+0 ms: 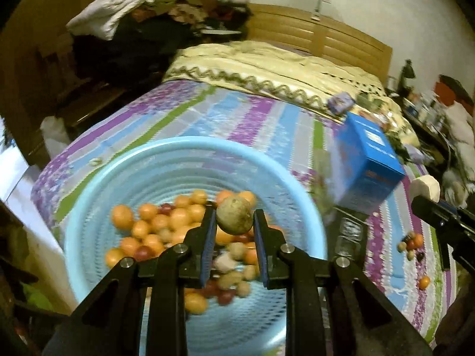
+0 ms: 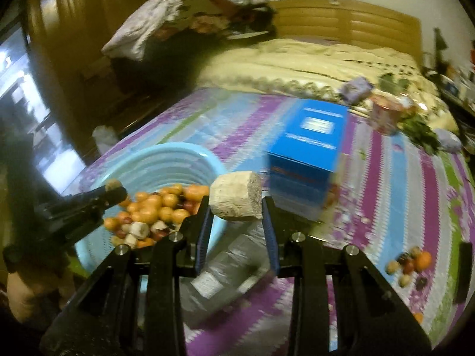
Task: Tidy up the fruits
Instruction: 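Carry the brown fruit and pale piece with both tools over the basket, then lower both held items into the basket and open both tools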
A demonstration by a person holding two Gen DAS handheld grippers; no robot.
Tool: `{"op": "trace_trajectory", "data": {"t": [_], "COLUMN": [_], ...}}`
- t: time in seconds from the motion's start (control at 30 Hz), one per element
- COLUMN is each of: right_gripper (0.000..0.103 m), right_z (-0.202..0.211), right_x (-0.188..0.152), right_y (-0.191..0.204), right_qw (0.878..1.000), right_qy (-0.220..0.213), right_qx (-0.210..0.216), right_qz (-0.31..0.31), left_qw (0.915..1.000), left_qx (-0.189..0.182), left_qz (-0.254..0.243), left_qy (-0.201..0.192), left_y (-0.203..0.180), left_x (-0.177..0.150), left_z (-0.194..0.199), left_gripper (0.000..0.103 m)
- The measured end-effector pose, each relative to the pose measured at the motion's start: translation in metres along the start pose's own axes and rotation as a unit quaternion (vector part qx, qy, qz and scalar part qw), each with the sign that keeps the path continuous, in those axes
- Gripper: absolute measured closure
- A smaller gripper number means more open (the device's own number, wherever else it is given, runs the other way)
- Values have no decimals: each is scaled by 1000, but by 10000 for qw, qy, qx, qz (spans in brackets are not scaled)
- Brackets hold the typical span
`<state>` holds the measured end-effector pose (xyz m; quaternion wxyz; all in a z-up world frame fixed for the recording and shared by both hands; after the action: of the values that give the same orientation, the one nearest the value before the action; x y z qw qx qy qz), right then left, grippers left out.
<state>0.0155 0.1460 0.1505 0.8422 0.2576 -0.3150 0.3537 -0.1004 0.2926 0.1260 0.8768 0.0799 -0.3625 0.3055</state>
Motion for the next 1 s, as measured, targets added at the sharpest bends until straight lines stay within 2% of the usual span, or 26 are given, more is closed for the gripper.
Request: {"op": "trace_trajectory", "data": {"t": [0.27, 0.4, 0.53, 1.0], "right_gripper": [70, 70, 70, 69], "right_z": [-40, -60, -79, -98], "right_x": [8, 6, 2, 2], "right_y": [62, 79, 85, 81], "right_qw": [9979, 9954, 9920, 9829], "right_qy": [383, 719, 1101, 1766], "right_qx": [365, 475, 490, 337], "right_qz": [384, 425, 370, 392], "left_qw": [9991, 9979, 9967, 9937], "left_qx": [125, 135, 184, 71], "left_qz": [401, 553, 621, 643], "left_qy": [105, 317, 495, 911], "left_y": [57, 79, 95, 115], "left_x": [1, -3, -6, -6], "left_z": [3, -1, -7, -26], "left_gripper": [78, 78, 78, 78]}}
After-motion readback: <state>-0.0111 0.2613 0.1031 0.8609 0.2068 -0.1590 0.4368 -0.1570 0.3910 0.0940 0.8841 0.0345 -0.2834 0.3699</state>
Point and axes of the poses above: each gripper's, at about its wrist camera, not at the fingertips, and z roughly against the way its jaws point, y to its left, x to its top, the point moved 6 cm from there along -z, roughly the way its jaws point, and after that the axes turned 2 degrees about -z, right-handed, at the moved point
